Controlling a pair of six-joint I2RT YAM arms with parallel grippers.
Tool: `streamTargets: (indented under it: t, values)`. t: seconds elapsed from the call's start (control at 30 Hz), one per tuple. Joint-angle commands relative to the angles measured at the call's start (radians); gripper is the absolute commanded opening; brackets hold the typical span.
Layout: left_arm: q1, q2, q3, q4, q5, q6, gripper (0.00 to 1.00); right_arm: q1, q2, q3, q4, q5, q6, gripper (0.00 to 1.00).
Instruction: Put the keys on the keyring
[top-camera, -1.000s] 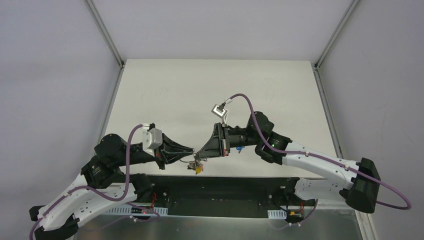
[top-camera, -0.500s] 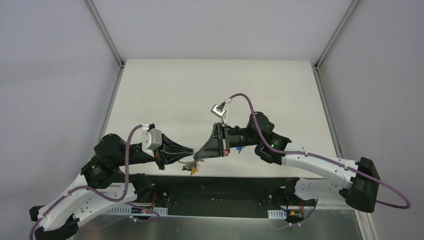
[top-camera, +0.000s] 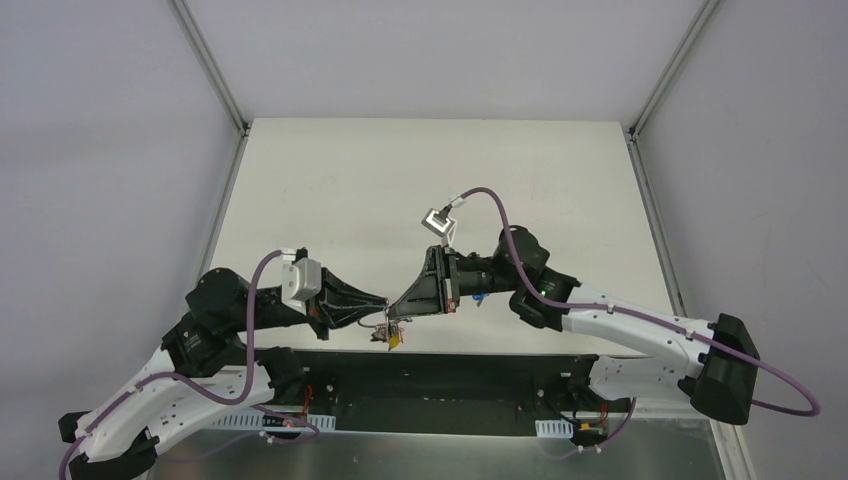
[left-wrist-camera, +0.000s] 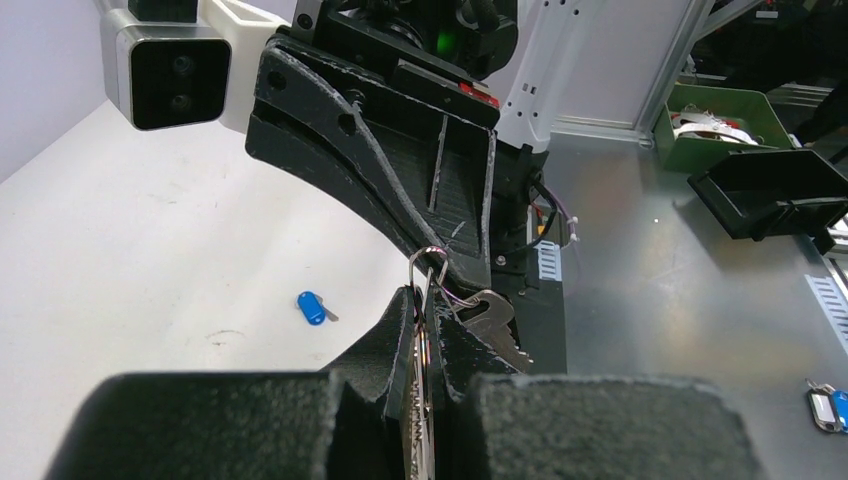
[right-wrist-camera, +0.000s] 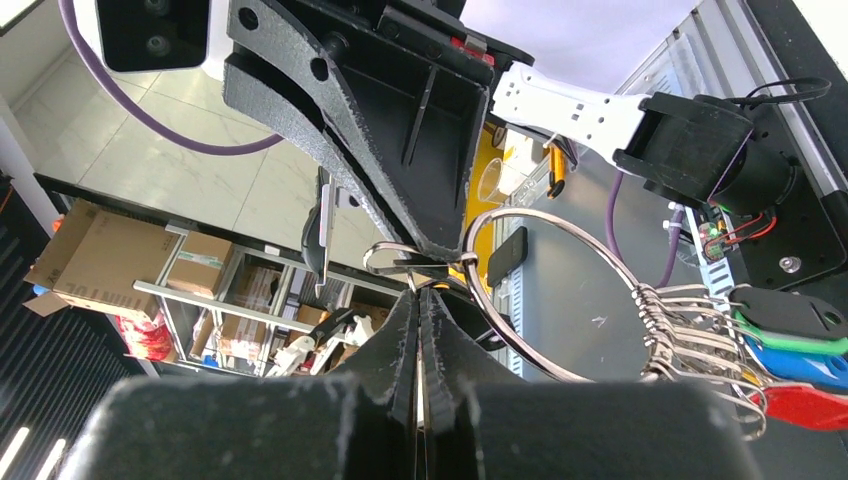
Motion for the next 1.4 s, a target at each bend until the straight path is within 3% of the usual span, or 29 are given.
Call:
streamTargets:
  t: [0.0, 0.53, 1.37]
  values:
    - [-0.007, -0.024, 0.021, 0.092, 0.067, -0.007, 0.00, -0.008, 0.013, -0.027, 0.122, 0.085, 0.039, 0.00]
    - [-0.007, -0.015, 0.000, 0.131, 0.075, -0.004, 0.00, -0.010, 0.081, -0.025, 0.288, 0.098, 0.139, 0.00]
    - [-0.007, 0.020, -0.027, 0.101, -0.002, 0.015, 0.00, -0.009, -0.024, 0.032, 0.251, 0.185, 0.040, 0.00]
